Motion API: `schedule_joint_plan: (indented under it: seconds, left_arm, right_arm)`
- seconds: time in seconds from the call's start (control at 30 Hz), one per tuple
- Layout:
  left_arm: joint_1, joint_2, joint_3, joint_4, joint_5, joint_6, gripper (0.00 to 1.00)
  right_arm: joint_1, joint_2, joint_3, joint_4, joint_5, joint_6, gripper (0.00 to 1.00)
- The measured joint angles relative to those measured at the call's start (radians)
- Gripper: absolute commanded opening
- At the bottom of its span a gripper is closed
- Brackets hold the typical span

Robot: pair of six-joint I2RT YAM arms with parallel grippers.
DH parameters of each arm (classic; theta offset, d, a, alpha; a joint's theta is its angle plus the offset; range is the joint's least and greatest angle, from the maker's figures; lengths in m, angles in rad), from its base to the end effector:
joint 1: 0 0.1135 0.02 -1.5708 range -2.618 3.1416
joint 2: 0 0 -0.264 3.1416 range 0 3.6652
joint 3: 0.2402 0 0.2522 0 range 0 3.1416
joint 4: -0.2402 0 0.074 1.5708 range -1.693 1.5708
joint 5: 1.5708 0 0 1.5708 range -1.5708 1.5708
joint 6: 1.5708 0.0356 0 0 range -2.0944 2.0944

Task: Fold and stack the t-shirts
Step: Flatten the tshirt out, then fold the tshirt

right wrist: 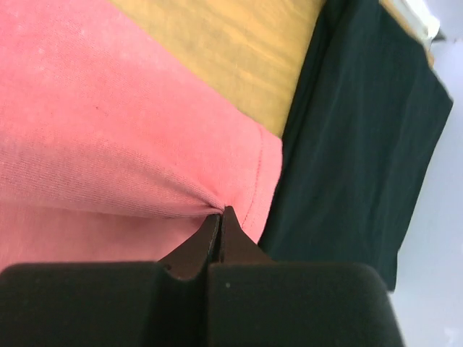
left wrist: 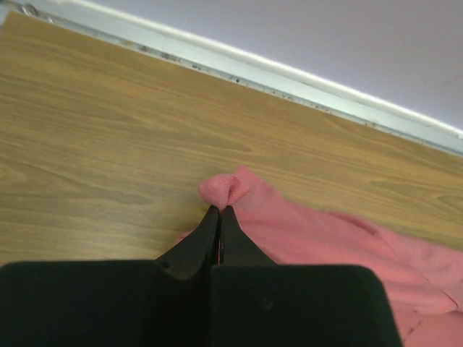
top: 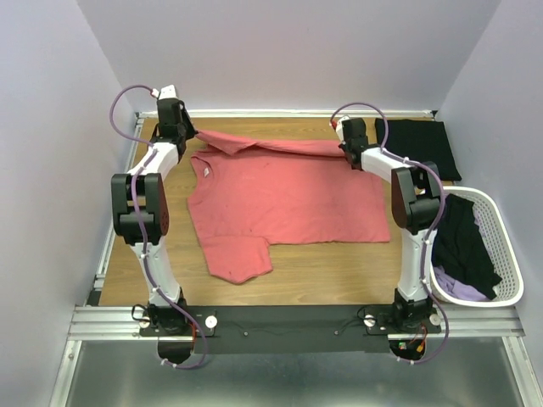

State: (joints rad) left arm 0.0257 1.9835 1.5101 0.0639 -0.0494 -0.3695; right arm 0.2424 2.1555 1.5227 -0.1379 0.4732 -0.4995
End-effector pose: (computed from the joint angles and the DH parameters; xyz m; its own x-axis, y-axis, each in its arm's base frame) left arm 0.4716 0.0139 0.2534 -0.3455 -0.3697 -0.8625 -0.2099 0.9263 -0.3130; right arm 0.4646 0.0982 0.1635 -0.6433 -0.5983 -0.4777 -0.2328 0.7473 -0.6223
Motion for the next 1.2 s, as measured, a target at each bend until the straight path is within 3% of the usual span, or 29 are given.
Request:
schedule_joint_plan:
  seconds: [0.43, 0.8, 1.2]
  left_arm:
    - [0.0, 0.036, 0.03, 0.024, 0.051, -0.048, 0.0]
    - [0.0, -0.164, -0.119, 0.014, 0.051, -0.145, 0.0]
    - [0.0, -0.233, -0.196, -0.013, 0.054, -0.181, 0.0]
  right_arm:
    - [-0.019, 0.122, 0.197, 0.096, 0.034, -0.093, 0.01]
    - [-0.019, 0.12, 0.158, 0.122, 0.06, -0.138, 0.0]
    - [-0.019, 0.092, 0.09, 0.146, 0.066, -0.15, 0.0]
